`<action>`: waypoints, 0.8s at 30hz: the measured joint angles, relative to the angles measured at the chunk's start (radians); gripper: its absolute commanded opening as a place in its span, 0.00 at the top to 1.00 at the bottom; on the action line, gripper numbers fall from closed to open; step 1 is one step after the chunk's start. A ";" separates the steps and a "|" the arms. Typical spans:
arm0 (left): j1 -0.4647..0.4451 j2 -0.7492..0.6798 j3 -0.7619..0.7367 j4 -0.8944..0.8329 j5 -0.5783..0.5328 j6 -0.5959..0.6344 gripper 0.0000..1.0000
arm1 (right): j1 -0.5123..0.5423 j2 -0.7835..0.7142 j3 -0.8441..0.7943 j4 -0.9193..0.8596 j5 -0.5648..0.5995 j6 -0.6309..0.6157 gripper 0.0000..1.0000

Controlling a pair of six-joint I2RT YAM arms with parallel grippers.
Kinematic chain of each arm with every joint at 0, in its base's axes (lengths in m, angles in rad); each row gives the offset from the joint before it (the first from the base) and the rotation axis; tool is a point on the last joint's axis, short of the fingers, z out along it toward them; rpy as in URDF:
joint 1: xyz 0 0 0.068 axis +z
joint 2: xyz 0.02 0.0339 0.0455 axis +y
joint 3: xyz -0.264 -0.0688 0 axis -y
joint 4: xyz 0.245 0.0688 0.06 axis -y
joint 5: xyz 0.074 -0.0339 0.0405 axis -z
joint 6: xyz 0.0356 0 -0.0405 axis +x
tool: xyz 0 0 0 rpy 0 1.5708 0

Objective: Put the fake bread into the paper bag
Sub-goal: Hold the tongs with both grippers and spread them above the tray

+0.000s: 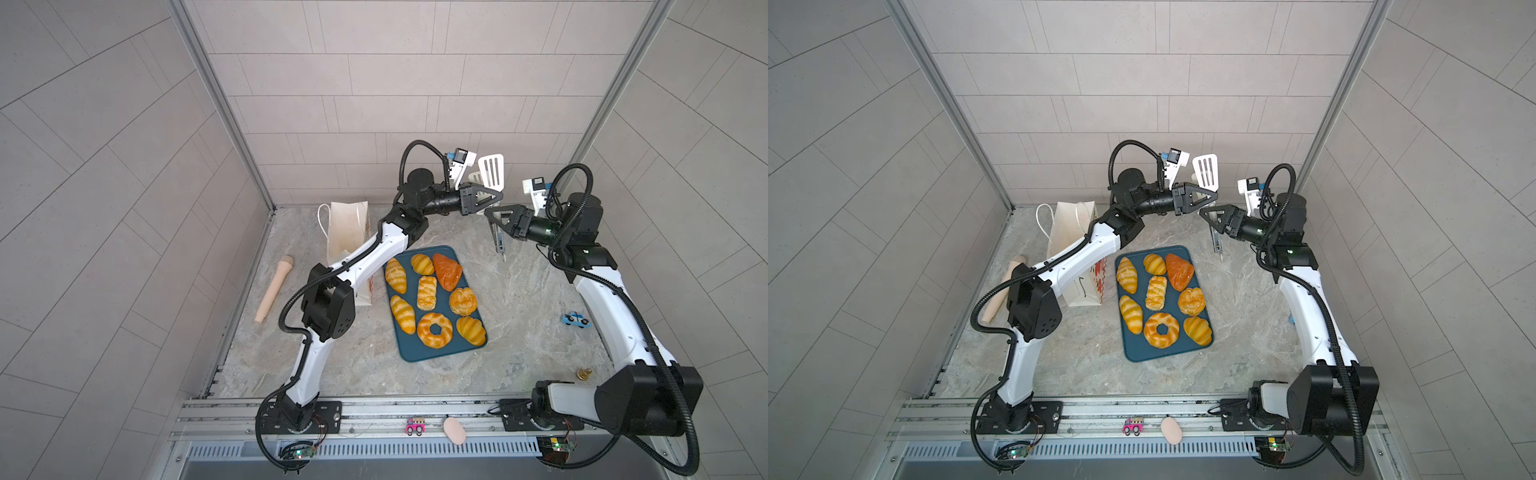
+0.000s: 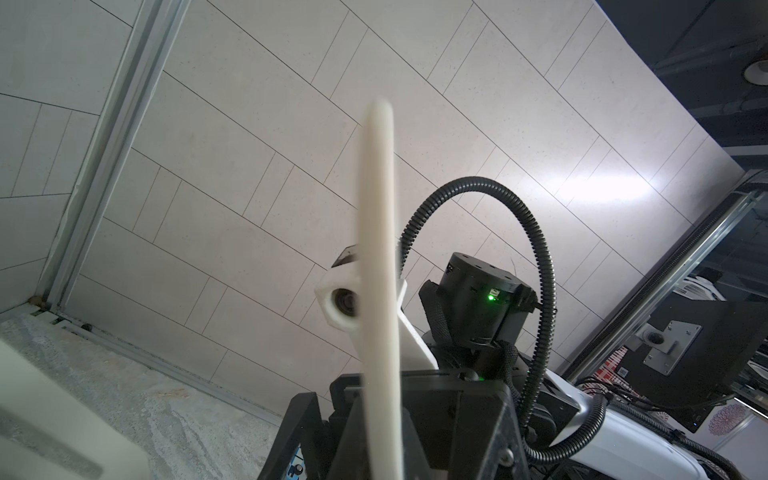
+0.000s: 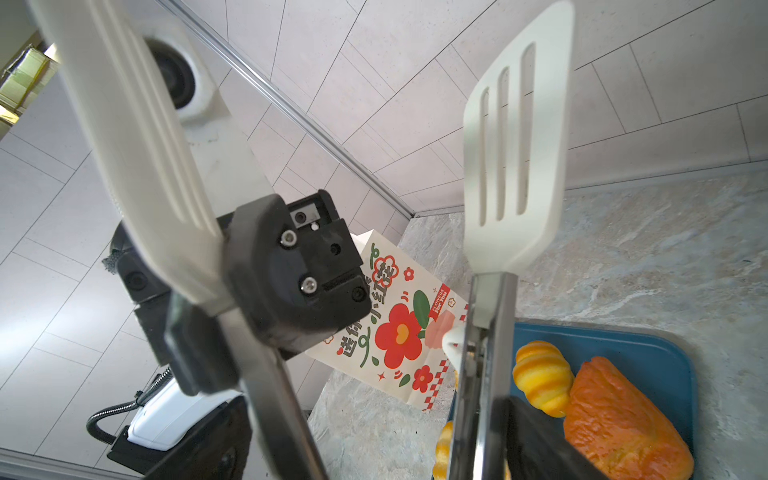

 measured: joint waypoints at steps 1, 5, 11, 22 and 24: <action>-0.002 -0.001 0.000 0.002 -0.001 0.003 0.92 | 0.001 0.006 0.000 0.006 0.000 0.004 0.05; -0.006 -0.005 0.000 0.001 0.000 0.014 0.92 | 0.007 0.024 0.001 0.021 -0.002 0.022 0.05; -0.009 -0.006 0.000 0.009 -0.002 0.021 0.92 | 0.011 0.029 0.004 0.026 -0.002 0.035 0.05; -0.012 -0.006 0.000 0.106 -0.010 -0.035 0.93 | 0.011 0.033 0.036 0.048 -0.018 0.048 0.07; -0.013 -0.006 0.000 0.132 -0.015 -0.057 0.93 | 0.011 0.033 0.044 0.058 -0.022 0.051 0.08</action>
